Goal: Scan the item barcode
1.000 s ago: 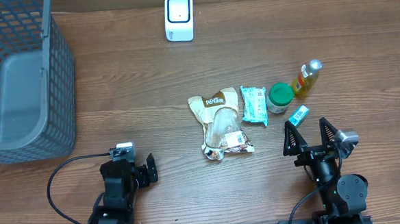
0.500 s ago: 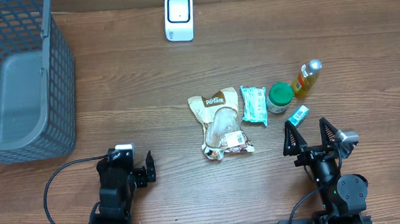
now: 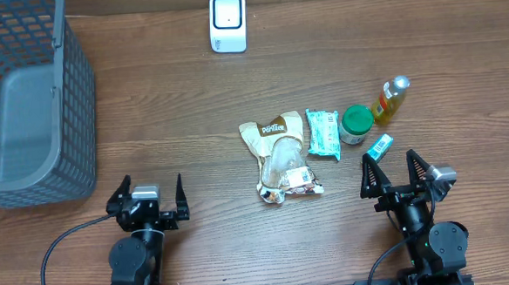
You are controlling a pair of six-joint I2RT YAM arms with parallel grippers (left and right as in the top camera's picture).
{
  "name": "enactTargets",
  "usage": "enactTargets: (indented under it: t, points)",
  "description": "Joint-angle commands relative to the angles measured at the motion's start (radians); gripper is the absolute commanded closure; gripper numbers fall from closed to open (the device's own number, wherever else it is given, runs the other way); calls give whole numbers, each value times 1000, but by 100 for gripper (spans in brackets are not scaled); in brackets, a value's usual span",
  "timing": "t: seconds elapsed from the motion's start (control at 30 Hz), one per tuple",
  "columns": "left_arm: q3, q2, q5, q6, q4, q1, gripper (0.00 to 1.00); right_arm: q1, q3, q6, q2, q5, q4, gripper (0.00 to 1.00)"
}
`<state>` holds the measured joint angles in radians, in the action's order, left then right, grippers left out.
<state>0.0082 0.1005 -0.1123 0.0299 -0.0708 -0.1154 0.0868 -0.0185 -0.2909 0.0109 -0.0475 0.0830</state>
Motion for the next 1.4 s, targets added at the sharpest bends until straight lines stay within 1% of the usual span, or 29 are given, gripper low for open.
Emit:
enactTargets:
  t: [0.0, 0.1, 0.53, 0.77, 1.37]
  points:
    - [-3, -60, 5, 42, -4, 31, 0, 6, 11, 1, -8, 2, -3, 0]
    - [-3, -98, -1, 64, -3, 33, 0, 6, 11, 1, -8, 2, -3, 0]
    - [-3, -97, 7, 75, 0, -10, 0, 6, 11, 1, -8, 2, -3, 0]
    - [-3, -97, 5, 75, 1, 77, 0, 6, 11, 1, -8, 2, -3, 0]
    - [-3, -97, 5, 75, 1, 77, 1, 6, 11, 1, -8, 2, -3, 0]
